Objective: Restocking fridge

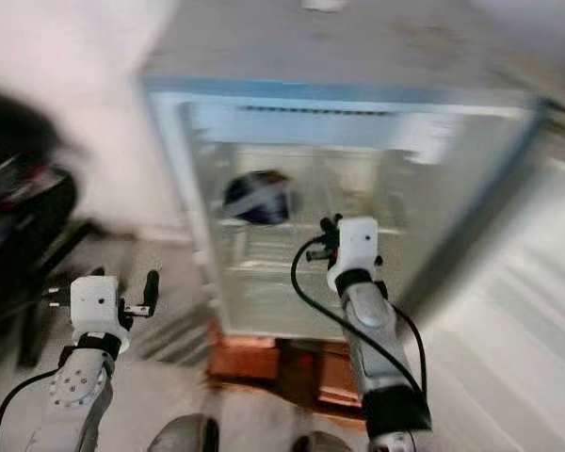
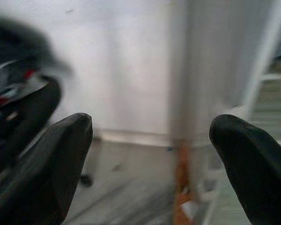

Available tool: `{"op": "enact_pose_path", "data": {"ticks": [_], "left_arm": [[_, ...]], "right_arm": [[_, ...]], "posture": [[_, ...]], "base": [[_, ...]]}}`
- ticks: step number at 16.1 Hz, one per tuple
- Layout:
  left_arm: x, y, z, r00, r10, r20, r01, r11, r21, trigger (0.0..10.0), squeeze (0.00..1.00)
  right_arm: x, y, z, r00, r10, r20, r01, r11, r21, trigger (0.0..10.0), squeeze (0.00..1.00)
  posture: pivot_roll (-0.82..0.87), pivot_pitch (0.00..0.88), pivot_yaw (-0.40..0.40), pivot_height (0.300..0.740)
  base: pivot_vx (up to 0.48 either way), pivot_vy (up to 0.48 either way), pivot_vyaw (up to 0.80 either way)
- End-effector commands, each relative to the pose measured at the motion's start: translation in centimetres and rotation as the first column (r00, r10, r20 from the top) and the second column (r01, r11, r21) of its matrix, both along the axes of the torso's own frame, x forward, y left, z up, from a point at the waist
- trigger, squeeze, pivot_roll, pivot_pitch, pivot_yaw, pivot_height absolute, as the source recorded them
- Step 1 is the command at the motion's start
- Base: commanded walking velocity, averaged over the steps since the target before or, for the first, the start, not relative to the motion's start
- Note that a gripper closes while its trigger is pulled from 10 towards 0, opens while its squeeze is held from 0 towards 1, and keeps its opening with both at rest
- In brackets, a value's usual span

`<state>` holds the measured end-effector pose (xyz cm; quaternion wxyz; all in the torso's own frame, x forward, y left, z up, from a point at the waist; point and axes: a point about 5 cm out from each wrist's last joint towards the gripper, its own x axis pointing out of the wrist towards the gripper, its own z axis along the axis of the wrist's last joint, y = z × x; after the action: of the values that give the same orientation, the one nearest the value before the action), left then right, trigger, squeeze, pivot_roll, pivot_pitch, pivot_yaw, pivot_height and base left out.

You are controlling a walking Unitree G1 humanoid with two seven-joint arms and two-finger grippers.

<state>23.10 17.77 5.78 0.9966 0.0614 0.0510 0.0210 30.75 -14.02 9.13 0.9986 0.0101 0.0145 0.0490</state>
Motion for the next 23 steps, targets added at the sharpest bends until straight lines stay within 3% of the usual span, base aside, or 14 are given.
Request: {"op": "enact_pose_path", "data": {"ticks": [1, 3, 8, 11, 13, 18, 20, 23], "left_arm": [[-0.1, -0.2, 0.2, 1.0, -0.001, 0.001, 0.001, 1.0, 0.006, 10.0, 0.0], [-0.5, -0.2, 0.1, 1.0, 0.006, -0.005, -0.006, 1.0, 0.005, 10.0, 0.0], [-0.8, -0.1, 0.1, 1.0, 0.005, -0.012, -0.005, 1.0, 0.005, 10.0, 0.0], [-0.7, -0.3, 0.4, 1.0, -0.005, -0.009, 0.005, 1.0, 0.003, 10.0, 0.0], [-1.4, -0.4, 0.5, 1.0, -0.008, -0.022, 0.008, 1.0, 0.001, 10.0, 0.0], [-4.8, 0.1, 1.2, 0.997, 0.041, -0.059, -0.042, 0.999, -0.012, 10.0, 0.0], [-5.2, 0.2, 1.6, 0.997, 0.055, -0.054, -0.056, 0.998, -0.017, 10.0, 0.0], [-5.5, -0.2, 2.1, 0.996, 0.062, -0.066, -0.064, 0.998, -0.025, 10.0, 0.0]], "right_arm": [[0.0, -1.3, -0.7, 0.995, -0.09, -0.048, 0.092, 0.995, 0.047, 10.0, 0.0], [0.2, -2.1, -1.2, 0.985, -0.154, -0.071, 0.159, 0.985, 0.071, 10.0, 0.0], [0.0, -3.6, -0.3, 0.975, -0.222, -0.013, 0.223, 0.969, 0.111, 10.0, 0.0], [0.5, -3.1, -1.1, 0.97, -0.233, -0.071, 0.242, 0.959, 0.151, 10.0, 0.0], [0.9, -2.4, -1.4, 0.971, -0.224, -0.09, 0.236, 0.958, 0.164, 10.0, 0.0], [3.9, -1.2, -0.5, 0.969, -0.214, -0.122, 0.234, 0.953, 0.191, 10.0, 0.0], [5.0, -0.7, 0.1, 0.966, -0.215, -0.143, 0.243, 0.945, 0.218, 10.0, 0.0], [7.5, 0.4, 3.1, 0.972, -0.2, -0.124, 0.225, 0.944, 0.241, 10.0, 0.0]], "posture": [[0.17, 0.117, -0.027, 0.74], [0.17, 0.123, -0.03, 0.74], [0.17, 0.139, -0.029, 0.74], [0.18, 0.167, -0.033, 0.74], [0.2, 0.201, -0.036, 0.74], [0.26, 0.313, -0.066, 0.74], [0.27, 0.325, -0.074, 0.74], [0.28, 0.351, -0.095, 0.74]], "base": [[0.0, 0.0, 0.0], [0.0, 0.0, 0.0], [0.0, 0.0, 0.0], [0.0, 0.0, 0.0], [0.0, 0.0, 0.0], [0.0, 0.0, 0.0], [0.0, 0.0, 0.0], [0.0, 0.0, 0.0]]}}
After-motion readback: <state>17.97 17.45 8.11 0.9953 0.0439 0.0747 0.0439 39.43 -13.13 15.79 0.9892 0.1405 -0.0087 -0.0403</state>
